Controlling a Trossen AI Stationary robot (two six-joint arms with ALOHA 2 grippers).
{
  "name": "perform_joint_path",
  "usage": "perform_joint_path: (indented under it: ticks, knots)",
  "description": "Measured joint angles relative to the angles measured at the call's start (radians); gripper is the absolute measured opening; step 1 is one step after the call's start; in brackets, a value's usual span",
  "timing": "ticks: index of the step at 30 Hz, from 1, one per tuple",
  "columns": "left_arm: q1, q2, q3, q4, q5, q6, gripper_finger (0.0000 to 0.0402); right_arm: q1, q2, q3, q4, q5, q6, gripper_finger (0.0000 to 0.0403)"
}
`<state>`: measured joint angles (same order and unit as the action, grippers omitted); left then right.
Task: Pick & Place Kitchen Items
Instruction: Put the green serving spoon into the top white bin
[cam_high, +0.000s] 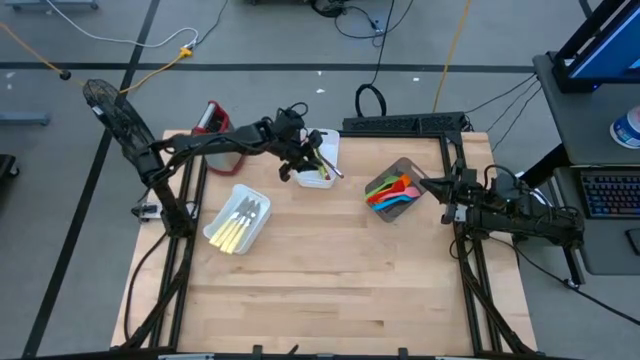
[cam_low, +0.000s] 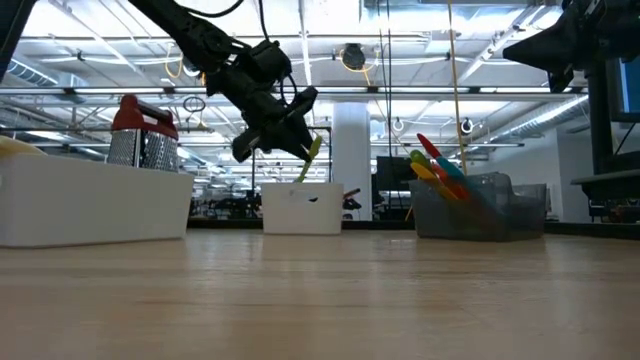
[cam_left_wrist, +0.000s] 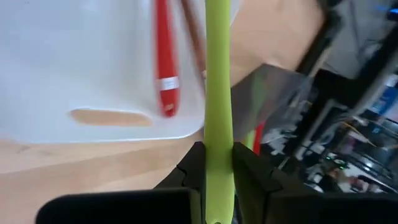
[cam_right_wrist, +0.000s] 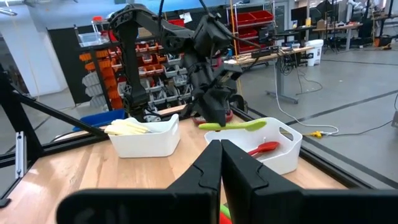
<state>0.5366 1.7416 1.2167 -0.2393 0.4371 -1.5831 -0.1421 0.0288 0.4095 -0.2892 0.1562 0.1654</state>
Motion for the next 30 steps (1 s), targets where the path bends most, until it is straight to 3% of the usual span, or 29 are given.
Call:
perform_joint_path:
  ticks: [20, 24, 30]
  knots:
    - [0.04, 0.033, -0.001, -0.001, 0.008, 0.005, 0.006, 0.0, 0.0, 0.0, -0.001, 0.0, 0.032, 0.0004]
    - [0.04, 0.033, -0.001, -0.005, 0.008, 0.03, 0.0088, 0.0, 0.0, 0.0, 0.0, 0.0, 0.032, 0.0004]
    - [0.04, 0.033, -0.001, -0.007, 0.007, 0.06, 0.0164, 0.0, 0.0, 0.0, 0.0, 0.0, 0.032, 0.0004]
